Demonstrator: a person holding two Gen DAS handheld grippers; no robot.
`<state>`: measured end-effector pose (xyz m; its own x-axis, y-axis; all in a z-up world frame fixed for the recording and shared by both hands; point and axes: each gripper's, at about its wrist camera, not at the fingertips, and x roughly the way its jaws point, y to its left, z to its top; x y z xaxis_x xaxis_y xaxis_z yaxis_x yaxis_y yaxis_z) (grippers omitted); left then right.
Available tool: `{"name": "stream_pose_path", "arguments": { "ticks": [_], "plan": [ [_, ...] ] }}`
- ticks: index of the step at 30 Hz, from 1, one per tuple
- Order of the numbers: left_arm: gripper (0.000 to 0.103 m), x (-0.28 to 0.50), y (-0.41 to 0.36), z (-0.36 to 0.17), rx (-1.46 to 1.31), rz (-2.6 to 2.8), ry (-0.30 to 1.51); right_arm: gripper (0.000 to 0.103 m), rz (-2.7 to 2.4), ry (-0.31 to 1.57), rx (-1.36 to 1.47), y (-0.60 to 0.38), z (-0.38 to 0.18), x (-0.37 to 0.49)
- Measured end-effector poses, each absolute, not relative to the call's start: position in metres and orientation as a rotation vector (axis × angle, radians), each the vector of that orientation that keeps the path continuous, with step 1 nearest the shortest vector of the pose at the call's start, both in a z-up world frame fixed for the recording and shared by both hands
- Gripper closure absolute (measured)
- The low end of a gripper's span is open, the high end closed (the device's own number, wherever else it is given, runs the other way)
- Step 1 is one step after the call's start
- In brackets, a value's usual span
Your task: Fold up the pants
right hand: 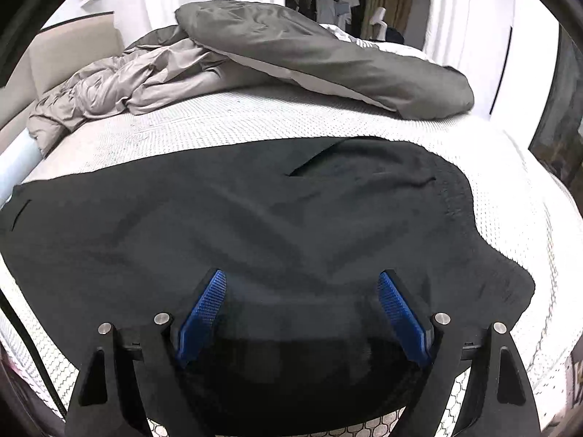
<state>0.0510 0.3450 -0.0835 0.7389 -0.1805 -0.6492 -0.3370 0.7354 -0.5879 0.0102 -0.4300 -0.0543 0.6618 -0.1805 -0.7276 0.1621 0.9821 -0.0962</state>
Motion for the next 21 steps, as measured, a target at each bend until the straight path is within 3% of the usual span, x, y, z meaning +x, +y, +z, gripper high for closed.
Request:
{"name": "stream_pose_path", "arguments": {
  "ticks": [2, 4, 6, 8, 12, 16, 18, 19, 21],
  "plan": [
    [0.056, 0.060, 0.355, -0.091, -0.791, 0.098, 0.765, 0.016, -0.199, 0.836, -0.013, -0.433, -0.057, 0.012],
    [0.066, 0.070, 0.353, -0.097, -0.790, 0.122, 0.779, 0.016, -0.203, 0.841, -0.010, -0.434, -0.058, 0.010],
    [0.099, 0.078, 0.357, -0.110, -0.783, 0.171, 0.810, 0.016, -0.202, 0.838, -0.009, -0.435, -0.058, 0.011],
    [0.103, 0.071, 0.359, -0.110, -0.800, 0.177, 0.788, 0.016, -0.197, 0.831, -0.007, -0.436, -0.058, 0.010],
    [0.103, 0.054, 0.353, -0.091, -0.703, 0.197, 0.715, 0.016, -0.194, 0.827, -0.011, -0.437, -0.057, 0.009],
    [0.101, 0.066, 0.357, -0.121, -0.707, 0.258, 0.852, 0.016, -0.196, 0.835, -0.012, -0.438, -0.058, 0.009],
    [0.098, 0.063, 0.354, -0.117, -0.711, 0.265, 0.835, 0.016, -0.194, 0.828, -0.012, -0.437, -0.055, 0.008],
    [0.095, 0.058, 0.352, -0.111, -0.699, 0.274, 0.806, 0.016, -0.191, 0.821, -0.013, -0.437, -0.054, 0.006],
    [0.067, 0.046, 0.341, -0.095, -0.652, 0.307, 0.737, 0.016, -0.172, 0.806, -0.015, -0.432, -0.050, 0.003]
  ]
}}
